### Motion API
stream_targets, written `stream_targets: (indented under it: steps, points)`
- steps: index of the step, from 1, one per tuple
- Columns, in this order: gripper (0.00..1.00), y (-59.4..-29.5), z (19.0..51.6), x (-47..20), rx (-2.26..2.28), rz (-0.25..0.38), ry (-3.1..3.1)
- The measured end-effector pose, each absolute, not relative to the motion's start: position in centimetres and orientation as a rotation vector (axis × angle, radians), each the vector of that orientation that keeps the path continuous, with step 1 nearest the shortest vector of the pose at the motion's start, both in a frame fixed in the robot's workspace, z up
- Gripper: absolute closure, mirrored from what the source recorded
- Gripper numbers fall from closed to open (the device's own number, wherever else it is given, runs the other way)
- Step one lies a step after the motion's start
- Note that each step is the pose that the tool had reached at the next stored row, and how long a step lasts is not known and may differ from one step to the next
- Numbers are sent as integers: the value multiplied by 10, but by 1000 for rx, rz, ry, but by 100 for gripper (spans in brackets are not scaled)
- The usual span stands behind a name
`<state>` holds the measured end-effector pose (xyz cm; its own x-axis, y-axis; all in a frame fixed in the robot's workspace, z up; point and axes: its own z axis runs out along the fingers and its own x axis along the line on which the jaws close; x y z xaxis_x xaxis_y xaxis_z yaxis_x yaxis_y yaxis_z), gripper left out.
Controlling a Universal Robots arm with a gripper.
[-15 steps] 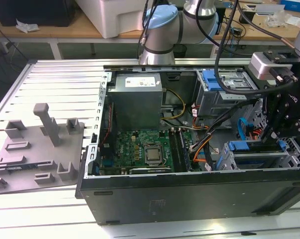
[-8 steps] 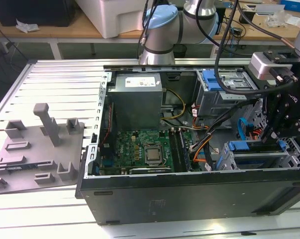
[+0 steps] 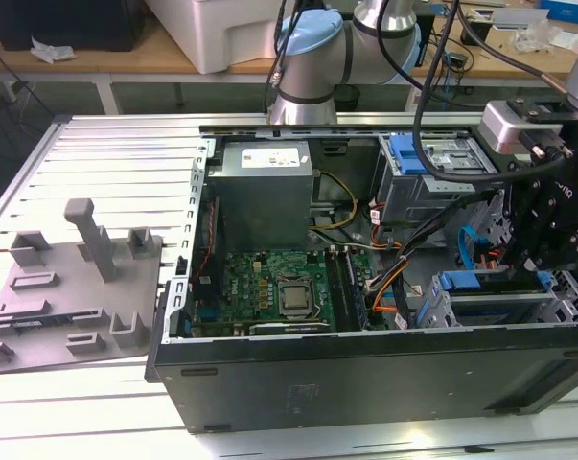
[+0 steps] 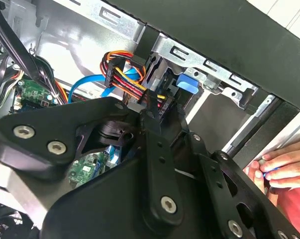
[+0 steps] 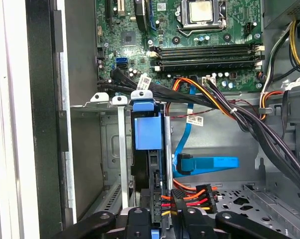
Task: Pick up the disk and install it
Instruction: 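Insert the first disk wire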
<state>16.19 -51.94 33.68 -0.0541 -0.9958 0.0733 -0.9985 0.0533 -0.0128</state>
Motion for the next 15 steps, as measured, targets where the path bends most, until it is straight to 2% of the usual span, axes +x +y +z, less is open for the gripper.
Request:
stream_targets:
  steps: [15]
  points:
    - [70,-494,359,155,2133,102,-2252]
